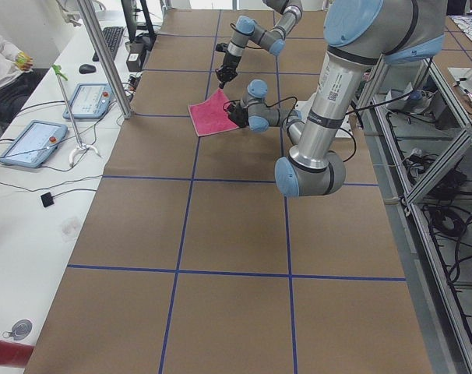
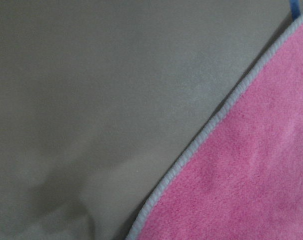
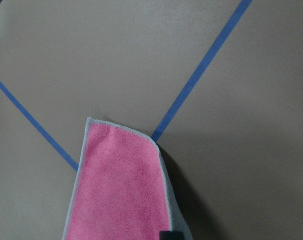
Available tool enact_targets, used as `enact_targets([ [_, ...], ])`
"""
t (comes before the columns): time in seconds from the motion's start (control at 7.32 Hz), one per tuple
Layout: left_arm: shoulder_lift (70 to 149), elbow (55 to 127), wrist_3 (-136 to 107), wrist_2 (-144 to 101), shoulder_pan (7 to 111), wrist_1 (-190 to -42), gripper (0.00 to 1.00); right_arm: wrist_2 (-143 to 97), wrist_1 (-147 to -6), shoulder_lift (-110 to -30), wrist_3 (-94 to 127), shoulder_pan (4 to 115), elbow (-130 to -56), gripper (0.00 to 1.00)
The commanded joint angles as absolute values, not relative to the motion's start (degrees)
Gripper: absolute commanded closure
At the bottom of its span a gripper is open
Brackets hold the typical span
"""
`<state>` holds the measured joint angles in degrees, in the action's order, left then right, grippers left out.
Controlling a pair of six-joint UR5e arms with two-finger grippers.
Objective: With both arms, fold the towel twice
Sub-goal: 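Lift the near corners with both grippers and pull them toward the robot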
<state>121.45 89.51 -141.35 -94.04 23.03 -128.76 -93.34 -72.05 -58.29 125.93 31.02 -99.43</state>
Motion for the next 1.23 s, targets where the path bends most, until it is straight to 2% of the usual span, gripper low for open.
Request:
enact_targets([
  [0.0,122.08,88.86,-143.17,-93.96,23.03,-128.76,0.00,-93.43,-71.98,-58.27,125.95,31.03,-99.49,1.00],
  [1.09,122.43,87.72,-143.35,-94.48,22.06,-131.75,0.00,-93.43,-71.98,-58.27,125.95,31.20,-99.49,1.00],
])
